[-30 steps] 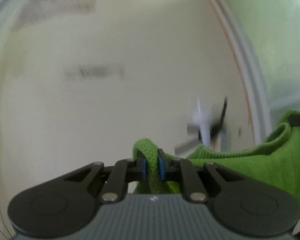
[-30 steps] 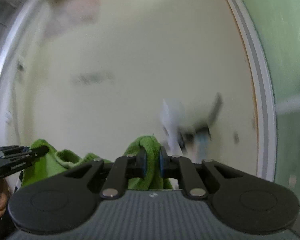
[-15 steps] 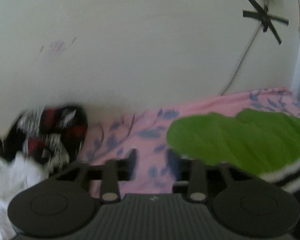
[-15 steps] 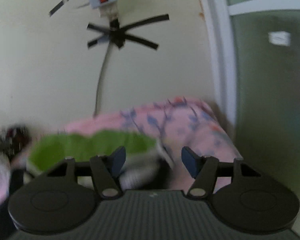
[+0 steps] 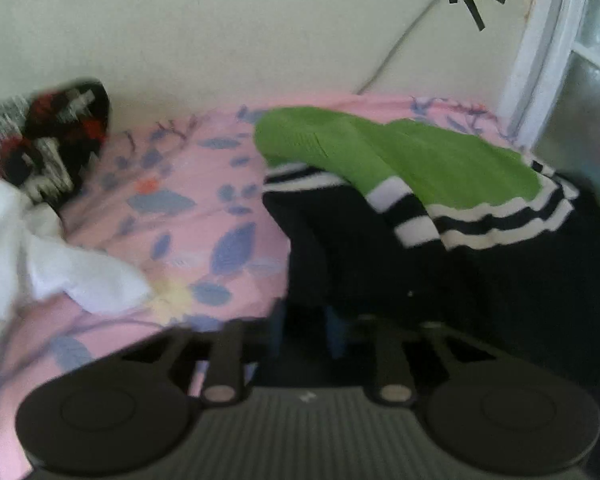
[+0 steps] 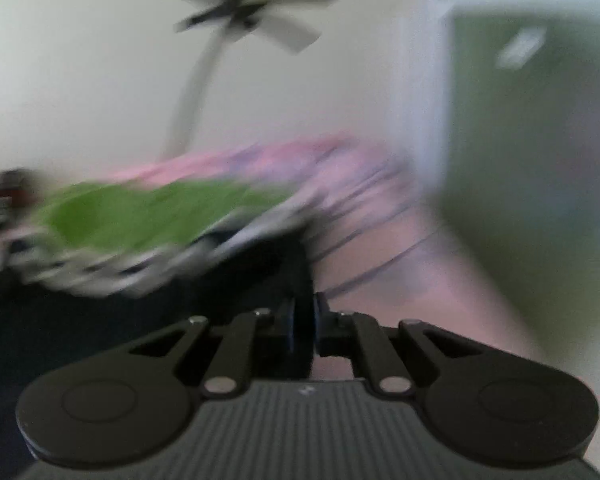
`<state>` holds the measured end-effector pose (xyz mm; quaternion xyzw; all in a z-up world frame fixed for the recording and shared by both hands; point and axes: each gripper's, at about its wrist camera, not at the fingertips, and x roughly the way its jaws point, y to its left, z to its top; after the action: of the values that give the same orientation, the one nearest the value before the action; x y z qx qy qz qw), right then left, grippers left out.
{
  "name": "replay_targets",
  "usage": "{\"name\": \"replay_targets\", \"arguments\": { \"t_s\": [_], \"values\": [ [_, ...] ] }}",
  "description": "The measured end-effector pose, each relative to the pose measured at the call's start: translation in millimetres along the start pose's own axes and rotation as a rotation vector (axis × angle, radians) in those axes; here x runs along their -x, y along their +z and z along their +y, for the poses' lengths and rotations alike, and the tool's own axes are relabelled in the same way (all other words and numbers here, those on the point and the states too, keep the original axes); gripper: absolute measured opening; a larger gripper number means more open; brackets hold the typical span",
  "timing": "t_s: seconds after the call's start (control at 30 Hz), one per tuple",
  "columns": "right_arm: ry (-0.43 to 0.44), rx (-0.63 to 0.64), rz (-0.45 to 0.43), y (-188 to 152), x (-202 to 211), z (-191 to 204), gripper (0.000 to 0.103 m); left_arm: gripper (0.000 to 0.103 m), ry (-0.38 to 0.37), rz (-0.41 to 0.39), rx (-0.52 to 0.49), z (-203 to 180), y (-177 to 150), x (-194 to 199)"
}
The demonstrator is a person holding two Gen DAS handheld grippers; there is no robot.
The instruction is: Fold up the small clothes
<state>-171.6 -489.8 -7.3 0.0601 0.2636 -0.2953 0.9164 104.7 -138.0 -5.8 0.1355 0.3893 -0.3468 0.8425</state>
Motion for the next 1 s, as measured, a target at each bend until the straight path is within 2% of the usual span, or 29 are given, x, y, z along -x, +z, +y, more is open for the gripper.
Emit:
{"name": "replay_targets", "arguments": {
  "t_s": [0.07,0.13,0.17,0.2,0.23,0.27,0.3,0.4,0.43,0.53,0.57,0.63,0.7,0.77,0.93,1.0],
  "values": [
    [-0.298,0.044,-0.064,18.3,-9.9,-28.8,0.001,0.012,0.077,-0.033,-0.046,-0.8,5.7,5.1],
    [-0.369,-0.040,-0.029,29.0,-17.1,-53.1,0.005,0.011,0.157,-0.061,-0.019,12.1,15.0,9.6],
    [-0.332,-0.091,-0.040,31.2,-11.7,-57.3,0.028,0.011,0.179,-0.075,0.020,23.9,20.1,13.7],
    [-0.259,-0.121,-0.070,30.2,-3.4,-55.4,0.065,0.011,0.195,-0.087,0.056,34.7,23.7,17.8],
    [-0.201,-0.138,-0.097,27.9,4.0,-49.0,0.081,0.011,0.219,-0.098,0.089,45.8,27.3,21.9],
    [-0.135,-0.134,-0.123,24.0,11.2,-37.2,0.085,0.011,0.249,-0.111,0.111,55.5,30.5,25.9],
    [-0.085,-0.119,-0.142,20.7,16.9,-25.3,0.081,0.011,0.291,-0.127,0.122,64.1,34.1,29.1],
    [0.071,-0.076,-0.145,8.6,24.7,18.5,0.081,0.011,0.509,-0.167,0.135,91.2,49.3,34.8],
    [0.130,-0.066,-0.135,4.9,25.1,33.3,0.080,0.012,0.523,-0.150,0.183,106.6,54.8,32.3],
    [0.242,-0.036,-0.103,-4.7,27.2,71.2,0.077,0.024,0.465,-0.044,0.334,138.7,57.3,20.4],
    [0.269,-0.026,-0.097,-6.8,30.5,80.6,0.077,0.025,0.442,-0.038,0.350,139.7,53.5,22.1],
    [0.311,-0.007,-0.097,-13.9,40.5,92.3,0.077,0.027,0.411,-0.070,0.322,127.9,39.9,36.2],
    [0.328,0.010,-0.098,-21.2,56.4,94.8,0.077,0.037,0.382,-0.098,0.276,113.5,23.6,54.9],
    [0.331,0.012,-0.090,-27.6,70.0,92.1,0.075,0.045,0.307,-0.119,0.246,101.6,1.3,78.6],
    [0.344,-0.038,-0.013,-55.3,99.4,60.8,0.062,0.053,0.071,-0.075,0.161,69.5,-54.9,120.3],
    [0.305,-0.056,0.016,-70.4,115.4,44.1,0.050,0.053,-0.004,-0.032,0.134,54.5,-75.6,123.9]
  ]
}}
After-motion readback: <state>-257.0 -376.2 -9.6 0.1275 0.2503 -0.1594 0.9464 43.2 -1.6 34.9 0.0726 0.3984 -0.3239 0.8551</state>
